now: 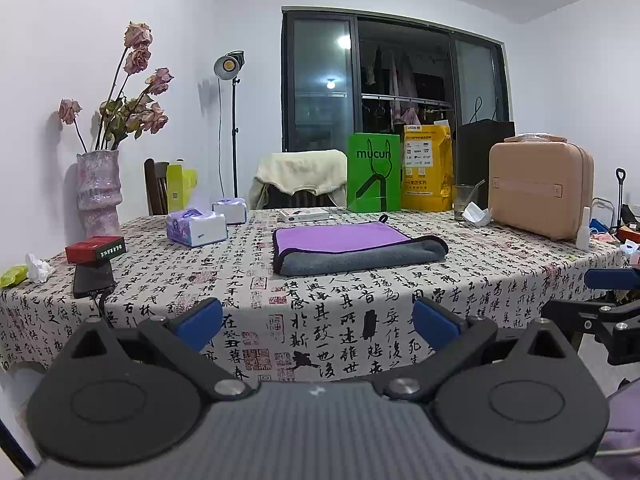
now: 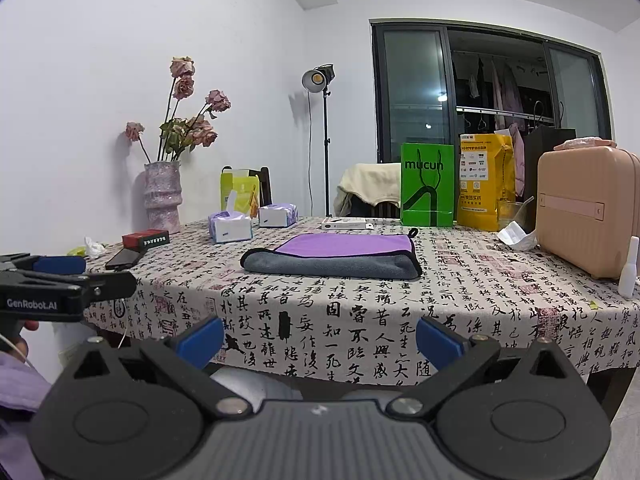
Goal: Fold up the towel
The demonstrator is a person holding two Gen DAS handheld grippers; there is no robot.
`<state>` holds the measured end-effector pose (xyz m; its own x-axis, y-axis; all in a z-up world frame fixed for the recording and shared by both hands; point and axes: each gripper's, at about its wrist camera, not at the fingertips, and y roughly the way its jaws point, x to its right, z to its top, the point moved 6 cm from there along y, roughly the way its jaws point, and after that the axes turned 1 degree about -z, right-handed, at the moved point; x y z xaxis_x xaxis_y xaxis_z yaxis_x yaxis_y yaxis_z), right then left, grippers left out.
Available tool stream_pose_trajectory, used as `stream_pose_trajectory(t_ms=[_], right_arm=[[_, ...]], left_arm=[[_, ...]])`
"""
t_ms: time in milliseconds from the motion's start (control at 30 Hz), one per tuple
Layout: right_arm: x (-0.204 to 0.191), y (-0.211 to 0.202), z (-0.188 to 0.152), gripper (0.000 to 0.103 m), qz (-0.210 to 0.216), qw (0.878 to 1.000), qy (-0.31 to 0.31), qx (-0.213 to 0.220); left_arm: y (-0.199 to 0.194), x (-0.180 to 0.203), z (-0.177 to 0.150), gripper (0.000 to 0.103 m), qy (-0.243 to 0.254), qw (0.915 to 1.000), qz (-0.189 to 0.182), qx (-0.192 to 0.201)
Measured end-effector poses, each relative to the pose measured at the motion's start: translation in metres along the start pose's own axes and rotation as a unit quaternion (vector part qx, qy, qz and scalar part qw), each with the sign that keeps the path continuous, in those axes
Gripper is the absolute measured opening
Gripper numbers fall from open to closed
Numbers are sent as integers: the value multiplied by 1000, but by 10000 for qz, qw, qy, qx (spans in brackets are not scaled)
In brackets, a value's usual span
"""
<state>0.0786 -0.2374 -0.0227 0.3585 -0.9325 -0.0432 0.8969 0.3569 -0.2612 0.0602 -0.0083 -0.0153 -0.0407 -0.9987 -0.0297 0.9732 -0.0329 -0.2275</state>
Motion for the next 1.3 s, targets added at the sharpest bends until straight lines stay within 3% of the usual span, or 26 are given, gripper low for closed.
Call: stream_pose_trajectory(t_ms=[1300], right_arm=[[1, 6, -9, 103, -57, 9999, 138, -36]], left_arm=[[11, -1, -9, 103, 125, 9998, 111, -138]])
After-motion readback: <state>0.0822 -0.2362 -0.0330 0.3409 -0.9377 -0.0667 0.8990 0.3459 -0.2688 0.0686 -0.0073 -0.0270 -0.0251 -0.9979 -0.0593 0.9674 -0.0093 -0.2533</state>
